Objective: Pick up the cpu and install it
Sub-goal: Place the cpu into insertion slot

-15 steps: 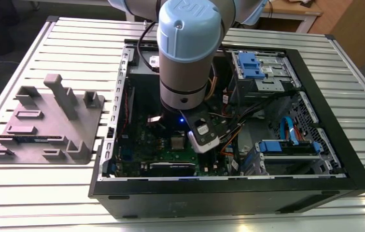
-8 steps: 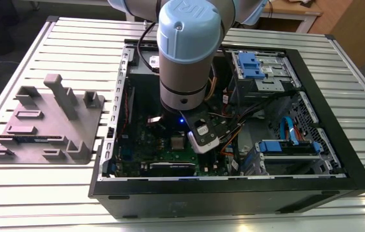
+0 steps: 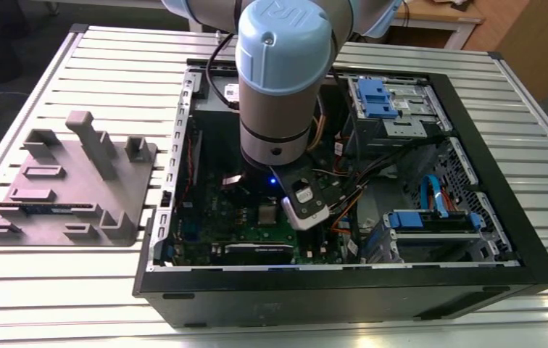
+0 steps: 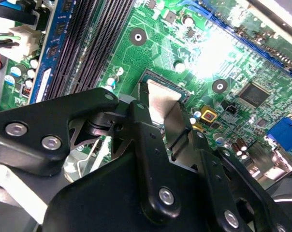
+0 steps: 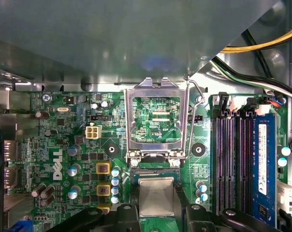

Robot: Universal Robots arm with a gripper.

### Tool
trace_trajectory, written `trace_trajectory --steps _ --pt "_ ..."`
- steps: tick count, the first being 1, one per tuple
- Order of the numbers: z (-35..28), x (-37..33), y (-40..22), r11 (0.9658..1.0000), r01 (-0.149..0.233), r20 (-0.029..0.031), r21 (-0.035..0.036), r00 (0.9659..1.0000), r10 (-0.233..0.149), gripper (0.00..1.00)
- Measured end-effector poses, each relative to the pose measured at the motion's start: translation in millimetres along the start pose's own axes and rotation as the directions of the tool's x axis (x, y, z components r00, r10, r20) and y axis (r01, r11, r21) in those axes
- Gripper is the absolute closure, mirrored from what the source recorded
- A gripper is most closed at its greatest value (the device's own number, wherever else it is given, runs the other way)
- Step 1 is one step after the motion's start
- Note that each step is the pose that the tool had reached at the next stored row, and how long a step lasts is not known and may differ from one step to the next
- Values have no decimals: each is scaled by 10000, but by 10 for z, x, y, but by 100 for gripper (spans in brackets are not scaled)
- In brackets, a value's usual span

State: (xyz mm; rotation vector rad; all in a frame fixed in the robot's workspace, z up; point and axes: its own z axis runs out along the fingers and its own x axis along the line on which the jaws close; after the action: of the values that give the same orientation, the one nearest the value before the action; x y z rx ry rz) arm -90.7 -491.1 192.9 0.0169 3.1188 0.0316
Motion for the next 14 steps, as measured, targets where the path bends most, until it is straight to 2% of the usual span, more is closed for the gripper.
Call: trace_trajectory --steps 2,3,11,13,14 --pt "-1 0 0 10000 0 -2 3 10000 0 63" --pt "0 0 0 10000 0 -2 2 10000 0 67" --pt "7 0 0 10000 -1 0 -1 10000 1 67" --pt "8 0 0 10000 1 2 -3 10000 -1 66" --pt "8 0 0 10000 0 0 -2 10000 0 61"
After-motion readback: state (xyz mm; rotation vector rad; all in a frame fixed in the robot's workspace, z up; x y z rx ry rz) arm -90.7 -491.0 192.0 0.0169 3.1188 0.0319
